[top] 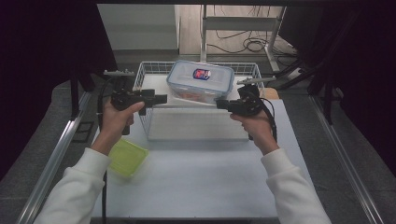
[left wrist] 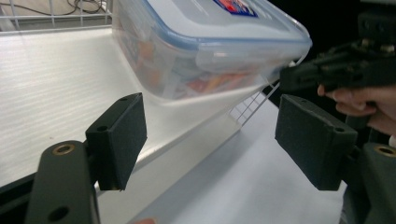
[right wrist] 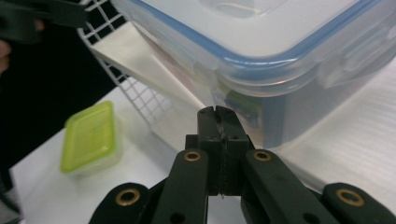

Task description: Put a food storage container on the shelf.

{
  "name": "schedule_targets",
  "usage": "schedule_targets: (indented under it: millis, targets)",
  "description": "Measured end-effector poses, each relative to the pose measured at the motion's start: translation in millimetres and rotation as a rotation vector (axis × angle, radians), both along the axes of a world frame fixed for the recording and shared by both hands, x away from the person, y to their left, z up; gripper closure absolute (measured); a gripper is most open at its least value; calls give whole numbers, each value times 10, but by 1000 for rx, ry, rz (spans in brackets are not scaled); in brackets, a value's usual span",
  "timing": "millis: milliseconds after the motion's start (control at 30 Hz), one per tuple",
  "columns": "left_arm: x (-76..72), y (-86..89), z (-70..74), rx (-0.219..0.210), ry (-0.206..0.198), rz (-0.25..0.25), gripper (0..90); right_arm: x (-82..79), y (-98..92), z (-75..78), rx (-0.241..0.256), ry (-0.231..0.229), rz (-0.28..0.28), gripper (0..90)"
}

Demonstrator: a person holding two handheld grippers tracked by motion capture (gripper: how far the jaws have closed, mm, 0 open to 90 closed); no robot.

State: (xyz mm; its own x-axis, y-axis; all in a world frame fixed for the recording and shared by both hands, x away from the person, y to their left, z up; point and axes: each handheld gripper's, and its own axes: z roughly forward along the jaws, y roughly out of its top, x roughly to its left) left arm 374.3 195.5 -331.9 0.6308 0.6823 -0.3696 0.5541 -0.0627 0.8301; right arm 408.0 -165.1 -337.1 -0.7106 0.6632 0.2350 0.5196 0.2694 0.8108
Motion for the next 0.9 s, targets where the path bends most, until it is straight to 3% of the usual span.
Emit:
schedule_targets:
  millis: [67,433,900]
  targets:
    - [-10,0,-2,7,-5,-2,242,25,0,-3,-11,-12,-18,888]
    - [-44,31,-41,0,-7,-8,223,186,-116,-32,23,-9,-105,888]
    - [-126,17,-108,-6,-1,-18,207,41,-225,-42,70,-17,-84,888]
